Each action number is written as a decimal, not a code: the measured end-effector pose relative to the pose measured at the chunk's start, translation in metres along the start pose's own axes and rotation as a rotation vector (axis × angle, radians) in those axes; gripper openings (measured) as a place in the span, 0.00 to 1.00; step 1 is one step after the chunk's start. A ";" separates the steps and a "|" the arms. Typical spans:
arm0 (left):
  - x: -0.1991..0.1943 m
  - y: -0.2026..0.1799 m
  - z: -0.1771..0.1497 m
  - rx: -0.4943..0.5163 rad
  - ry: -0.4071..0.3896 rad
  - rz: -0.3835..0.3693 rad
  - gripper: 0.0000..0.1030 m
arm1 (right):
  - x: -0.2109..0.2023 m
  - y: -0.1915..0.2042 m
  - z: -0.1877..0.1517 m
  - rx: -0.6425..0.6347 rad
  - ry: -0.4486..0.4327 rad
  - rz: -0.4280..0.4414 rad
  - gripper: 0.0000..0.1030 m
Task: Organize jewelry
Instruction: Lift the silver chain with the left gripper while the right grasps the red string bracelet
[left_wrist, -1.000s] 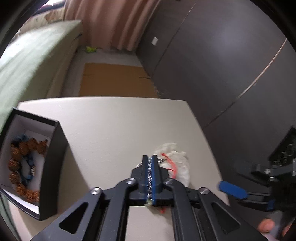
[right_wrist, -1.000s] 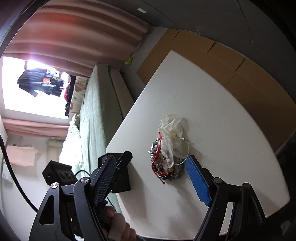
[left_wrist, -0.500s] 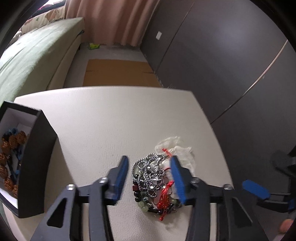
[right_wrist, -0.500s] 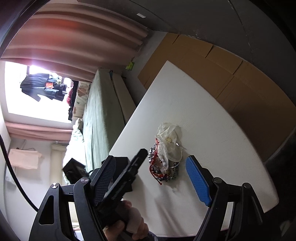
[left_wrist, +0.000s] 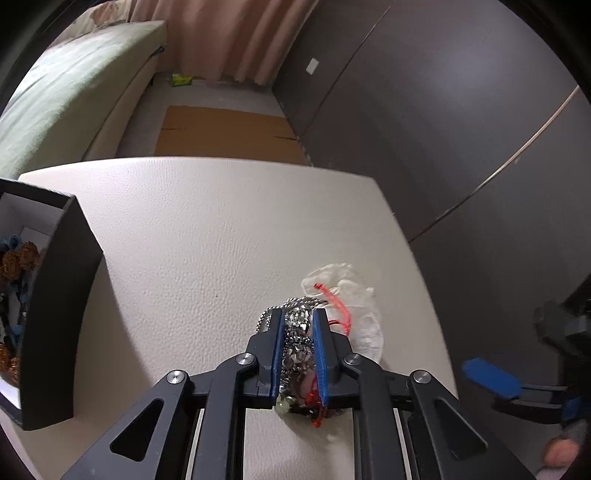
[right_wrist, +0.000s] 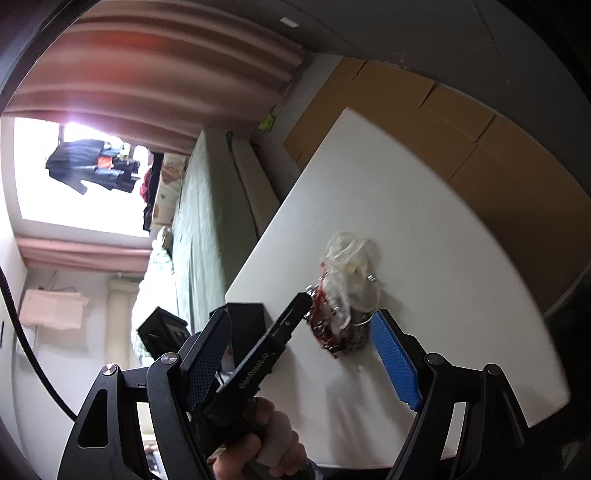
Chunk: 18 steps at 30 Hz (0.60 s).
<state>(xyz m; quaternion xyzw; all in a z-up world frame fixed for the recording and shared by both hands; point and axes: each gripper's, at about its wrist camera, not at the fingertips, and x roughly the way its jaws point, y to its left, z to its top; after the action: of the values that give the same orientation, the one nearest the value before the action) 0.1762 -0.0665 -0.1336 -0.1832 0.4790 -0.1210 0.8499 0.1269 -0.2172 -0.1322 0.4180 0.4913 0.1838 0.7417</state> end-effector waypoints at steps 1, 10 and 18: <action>-0.004 0.000 0.002 -0.001 -0.009 -0.006 0.15 | 0.004 0.002 -0.001 -0.004 0.008 0.004 0.77; -0.041 0.021 0.012 -0.053 -0.079 -0.041 0.15 | 0.043 0.012 -0.013 -0.013 0.080 -0.012 0.64; -0.088 0.039 0.018 -0.081 -0.164 -0.060 0.15 | 0.074 0.013 -0.012 -0.033 0.094 -0.109 0.44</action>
<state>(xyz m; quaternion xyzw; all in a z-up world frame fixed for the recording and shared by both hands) 0.1477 0.0059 -0.0740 -0.2411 0.4066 -0.1114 0.8741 0.1515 -0.1538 -0.1668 0.3692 0.5445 0.1704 0.7336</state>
